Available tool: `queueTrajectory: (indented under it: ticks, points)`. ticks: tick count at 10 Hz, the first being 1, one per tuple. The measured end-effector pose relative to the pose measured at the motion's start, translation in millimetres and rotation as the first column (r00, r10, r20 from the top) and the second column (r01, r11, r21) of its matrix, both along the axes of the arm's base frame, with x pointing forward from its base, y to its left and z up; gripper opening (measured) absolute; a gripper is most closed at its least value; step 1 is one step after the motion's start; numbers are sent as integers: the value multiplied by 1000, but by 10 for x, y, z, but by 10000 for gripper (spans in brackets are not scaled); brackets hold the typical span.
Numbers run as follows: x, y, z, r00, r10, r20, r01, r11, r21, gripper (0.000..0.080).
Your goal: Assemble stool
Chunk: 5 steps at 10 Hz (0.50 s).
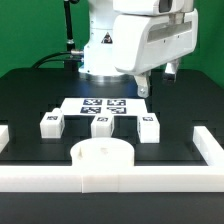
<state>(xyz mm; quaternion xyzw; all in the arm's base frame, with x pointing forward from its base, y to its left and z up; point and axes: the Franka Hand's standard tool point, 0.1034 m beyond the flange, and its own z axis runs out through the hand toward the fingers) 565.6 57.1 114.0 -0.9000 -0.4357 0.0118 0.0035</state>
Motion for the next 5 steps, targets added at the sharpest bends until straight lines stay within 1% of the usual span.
queueTrajectory:
  ticks: [5]
  points:
    - [-2,0,-4,1000,0,-1,0,1000,0,649]
